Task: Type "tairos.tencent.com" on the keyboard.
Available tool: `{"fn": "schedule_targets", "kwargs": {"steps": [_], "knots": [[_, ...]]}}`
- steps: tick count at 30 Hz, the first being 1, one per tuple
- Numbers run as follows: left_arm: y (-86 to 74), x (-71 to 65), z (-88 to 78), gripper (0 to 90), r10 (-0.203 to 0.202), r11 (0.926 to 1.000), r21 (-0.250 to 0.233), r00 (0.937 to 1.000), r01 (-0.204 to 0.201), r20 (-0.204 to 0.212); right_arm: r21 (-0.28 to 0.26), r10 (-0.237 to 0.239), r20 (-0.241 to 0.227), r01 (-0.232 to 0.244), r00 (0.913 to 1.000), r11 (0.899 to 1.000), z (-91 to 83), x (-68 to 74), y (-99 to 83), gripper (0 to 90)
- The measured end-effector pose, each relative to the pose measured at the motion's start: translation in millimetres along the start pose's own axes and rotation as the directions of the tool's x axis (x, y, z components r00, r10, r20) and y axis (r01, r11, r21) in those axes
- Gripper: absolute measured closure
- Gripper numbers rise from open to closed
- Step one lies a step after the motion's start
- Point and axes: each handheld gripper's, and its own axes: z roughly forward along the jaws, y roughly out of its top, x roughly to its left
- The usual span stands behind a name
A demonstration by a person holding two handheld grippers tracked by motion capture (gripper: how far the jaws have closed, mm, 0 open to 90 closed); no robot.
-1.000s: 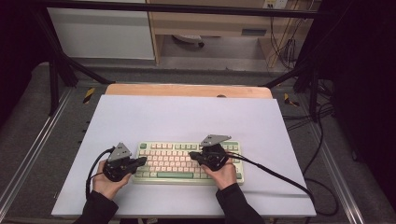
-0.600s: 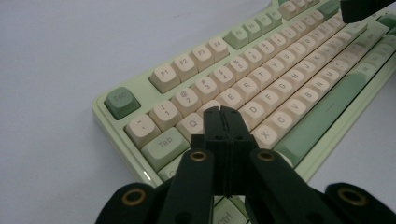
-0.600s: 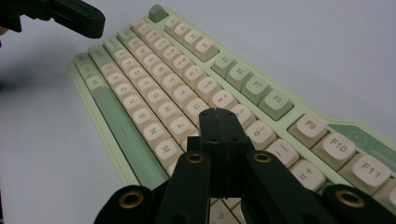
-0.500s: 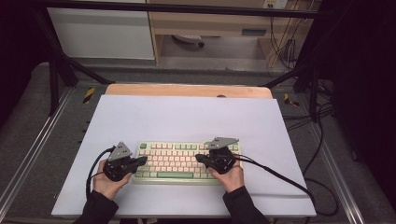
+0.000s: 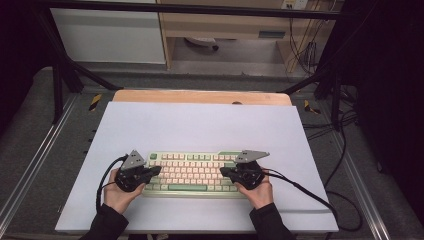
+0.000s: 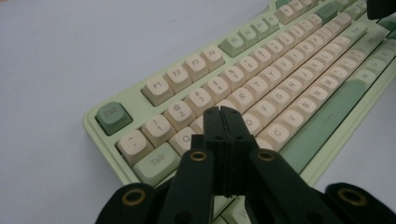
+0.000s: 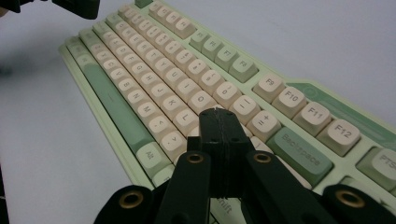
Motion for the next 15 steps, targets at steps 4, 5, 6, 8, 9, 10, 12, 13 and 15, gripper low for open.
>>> {"fn": "schedule_targets", "kwargs": {"steps": [4, 5, 6, 8, 9, 10, 12, 13, 15], "knots": [[4.2, -0.6, 3.0, 90.0, 0.003, 1.0, 0.002, 1.0, -0.003, -0.001, -0.005, 0.008, 0.003, -0.008, 1.0, 1.0, -4.4, -2.1, -2.9, 90.0], [5.6, -1.1, 4.0, 90.0, 0.004, 1.0, 0.002, 1.0, -0.004, 0.0, -0.005, 0.006, 0.003, -0.006, 1.0, 1.0, -5.3, -2.8, -3.5, 90.0], [7.1, -1.6, 5.2, 90.0, 0.007, 1.0, 0.003, 1.0, -0.007, 0.0, -0.005, 0.007, 0.006, -0.007, 1.0, 1.0, -6.1, -3.2, -4.0, 90.0], [10.0, -3.1, 8.0, 90.0, 0.01, 1.0, 0.001, 1.0, -0.01, 0.001, -0.006, 0.006, 0.005, -0.006, 1.0, 1.0, -8.1, -4.1, -5.2, 90.0], [11.5, -3.8, 9.5, 90.0, 0.011, 0.9999, 0.003, 0.9999, -0.011, 0.003, -0.005, 0.005, 0.006, -0.005, 1.0, 1.0, -9.0, -4.3, -5.8, 90.0], [12.9, -4.6, 11.2, 90.0, 0.014, 0.9999, 0.005, 0.9999, -0.014, 0.004, -0.007, 0.006, 0.007, -0.006, 1.0, 1.0, -9.8, -4.5, -6.5, 90.0], [15.3, -6.5, 15.1, 90.0, 0.018, 0.9998, 0.008, 0.9998, -0.018, 0.007, -0.009, 0.009, 0.007, -0.009, 0.9999, 1.0, -11.4, -5.0, -8.0, 90.0], [16.4, -7.6, 17.3, 90.0, 0.018, 0.9998, 0.011, 0.9998, -0.018, 0.008, -0.009, 0.007, 0.005, -0.007, 1.0, 1.0, -12.2, -5.5, -8.9, 90.0], [18.4, -9.4, 21.8, 90.0, 0.021, 0.9996, 0.015, 0.9997, -0.022, 0.01, -0.012, 0.012, 0.007, -0.012, 0.9999, 1.0, -13.5, -6.1, -10.9, 90.0]]}}
